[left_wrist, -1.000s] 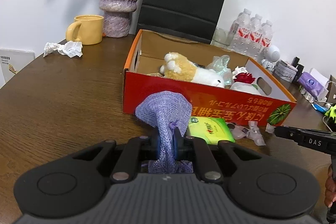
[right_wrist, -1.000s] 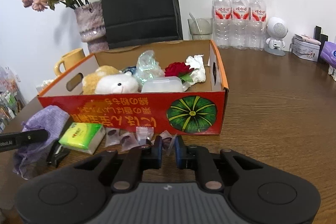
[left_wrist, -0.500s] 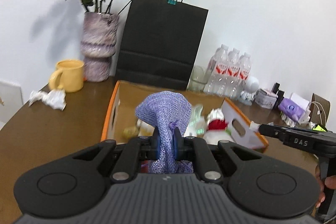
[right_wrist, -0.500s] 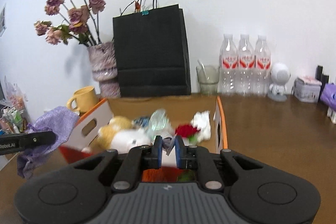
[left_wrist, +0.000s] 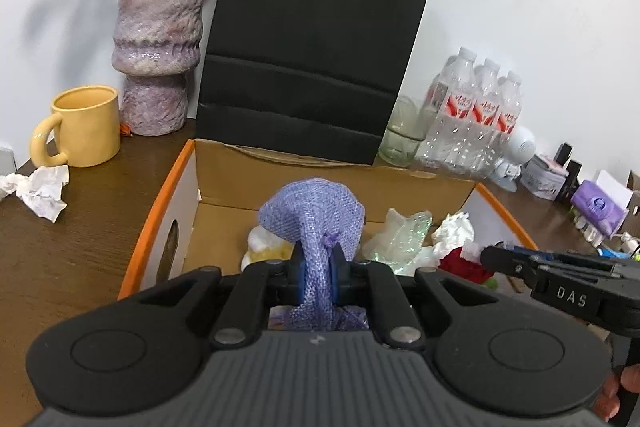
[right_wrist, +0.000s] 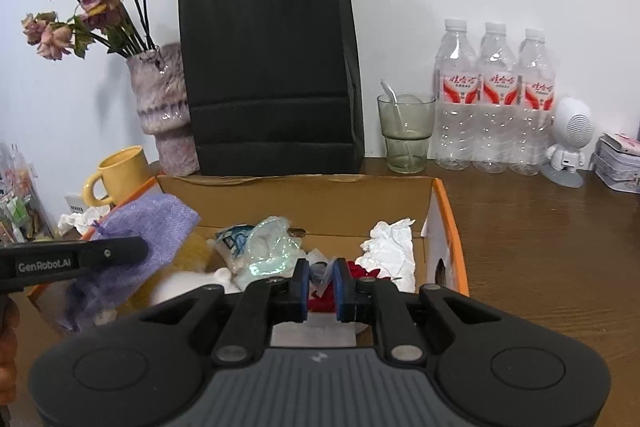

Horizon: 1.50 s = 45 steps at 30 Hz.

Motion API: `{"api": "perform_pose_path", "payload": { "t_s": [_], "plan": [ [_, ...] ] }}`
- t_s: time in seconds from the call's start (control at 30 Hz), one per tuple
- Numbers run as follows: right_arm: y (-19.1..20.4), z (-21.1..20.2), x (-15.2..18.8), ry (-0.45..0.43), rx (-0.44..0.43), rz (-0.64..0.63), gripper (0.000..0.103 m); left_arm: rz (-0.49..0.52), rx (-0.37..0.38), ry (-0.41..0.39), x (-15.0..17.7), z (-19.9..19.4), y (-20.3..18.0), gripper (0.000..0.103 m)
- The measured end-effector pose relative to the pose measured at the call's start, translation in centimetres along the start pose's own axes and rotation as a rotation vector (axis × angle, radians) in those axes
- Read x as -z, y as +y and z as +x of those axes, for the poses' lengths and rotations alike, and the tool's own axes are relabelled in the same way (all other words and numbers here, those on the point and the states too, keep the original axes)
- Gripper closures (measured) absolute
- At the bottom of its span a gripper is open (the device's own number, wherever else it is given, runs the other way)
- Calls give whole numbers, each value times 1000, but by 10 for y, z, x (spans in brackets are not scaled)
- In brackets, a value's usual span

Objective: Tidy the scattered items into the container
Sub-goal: 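Lower the purple cloth into the box and open the left gripper, then withdraw both tools from the box toward the items on the table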

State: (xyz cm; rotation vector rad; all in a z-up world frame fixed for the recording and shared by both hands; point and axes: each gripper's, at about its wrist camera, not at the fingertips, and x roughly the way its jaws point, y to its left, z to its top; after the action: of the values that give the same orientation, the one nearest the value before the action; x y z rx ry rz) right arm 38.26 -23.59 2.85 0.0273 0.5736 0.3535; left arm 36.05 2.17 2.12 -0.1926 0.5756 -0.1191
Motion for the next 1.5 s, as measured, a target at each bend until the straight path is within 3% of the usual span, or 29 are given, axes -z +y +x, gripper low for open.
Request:
{"api": "perform_pose_path", "payload": {
  "t_s": [0.03, 0.1, 0.13, 0.17, 0.2, 0.23, 0.53, 1.0, 1.5],
  "plan": [
    [0, 2, -1, 1, 1, -2, 90, 7, -1, 8, 1, 1, -1, 87],
    [0, 2, -1, 10, 4, -4, 83, 16, -14, 17, 1, 2, -3, 51],
    [0, 2, -2, 22, 2, -5, 57, 16, -33, 14, 1, 0, -5, 20],
    [0, 2, -3, 34, 0, -2, 19, 19, -59, 2, 1, -2, -6, 1],
    [1, 0, -4, 38, 3, -4, 5, 28, -82, -15, 0, -5, -8, 0],
    [3, -3, -4, 32, 9, -18, 1, 41, -97, -27, -1, -8, -10, 0],
    [12, -15, -9, 35, 26, -58, 0, 68, -133, -26, -4, -15, -16, 0],
    [11, -17, -10, 49, 33, -55, 0, 95, -130, -25, -1, -17, -22, 0],
    [20, -70, 4, 5, 37, -30, 0, 72, -112, -68, 19, -74, -29, 0]
  ]
}}
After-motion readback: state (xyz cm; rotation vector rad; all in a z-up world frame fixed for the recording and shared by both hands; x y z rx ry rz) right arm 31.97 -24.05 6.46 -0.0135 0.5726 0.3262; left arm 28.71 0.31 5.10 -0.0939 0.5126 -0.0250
